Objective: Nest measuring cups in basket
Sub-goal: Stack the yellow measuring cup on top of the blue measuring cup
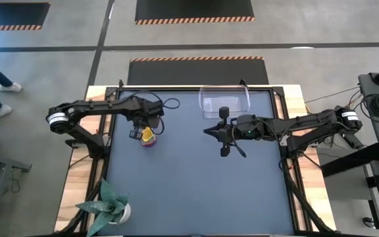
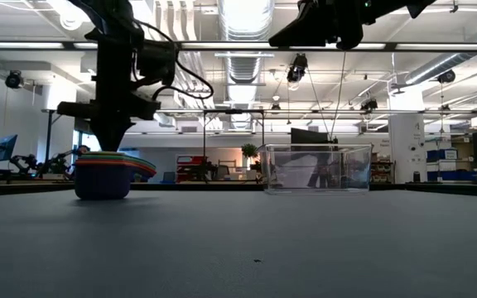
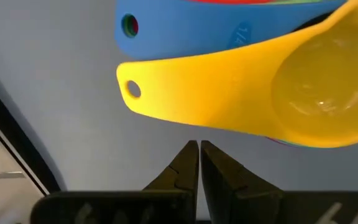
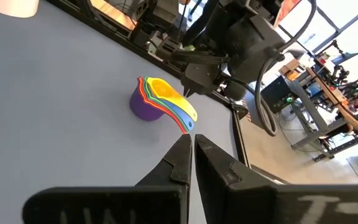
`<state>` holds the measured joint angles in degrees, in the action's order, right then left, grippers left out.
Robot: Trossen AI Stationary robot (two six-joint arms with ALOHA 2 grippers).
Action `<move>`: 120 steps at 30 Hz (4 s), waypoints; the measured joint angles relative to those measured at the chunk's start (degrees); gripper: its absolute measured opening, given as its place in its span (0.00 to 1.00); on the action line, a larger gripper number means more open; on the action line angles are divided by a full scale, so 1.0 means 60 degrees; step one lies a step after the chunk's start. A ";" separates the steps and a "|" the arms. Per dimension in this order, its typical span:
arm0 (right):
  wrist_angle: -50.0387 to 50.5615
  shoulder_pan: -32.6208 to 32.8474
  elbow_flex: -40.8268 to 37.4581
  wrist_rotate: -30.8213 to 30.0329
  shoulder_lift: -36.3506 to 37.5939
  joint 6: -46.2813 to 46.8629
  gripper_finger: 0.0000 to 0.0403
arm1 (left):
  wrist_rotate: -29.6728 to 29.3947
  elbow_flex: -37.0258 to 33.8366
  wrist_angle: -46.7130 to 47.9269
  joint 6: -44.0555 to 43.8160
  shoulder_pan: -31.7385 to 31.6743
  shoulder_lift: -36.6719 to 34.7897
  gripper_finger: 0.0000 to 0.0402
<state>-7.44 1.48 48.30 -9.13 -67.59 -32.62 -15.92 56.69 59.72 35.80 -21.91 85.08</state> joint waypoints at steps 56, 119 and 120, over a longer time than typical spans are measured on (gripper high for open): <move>-0.0015 0.0000 0.0002 0.0000 0.0000 -0.0029 0.02 | 0.0331 0.0066 -0.0457 -0.0063 0.0353 0.0000 0.00; -0.0011 0.0000 -0.0001 0.0003 -0.0003 0.0000 0.02 | 0.2320 0.1577 -0.2534 -0.6417 0.0554 -0.0117 0.00; -0.0010 0.0000 0.0000 0.0002 0.0000 0.0000 0.02 | 0.2321 0.1517 -0.2667 -0.6576 0.0597 -0.0120 0.00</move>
<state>-7.50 1.48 48.30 -9.11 -67.59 -32.62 -2.00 65.79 43.71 -3.65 -18.33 84.36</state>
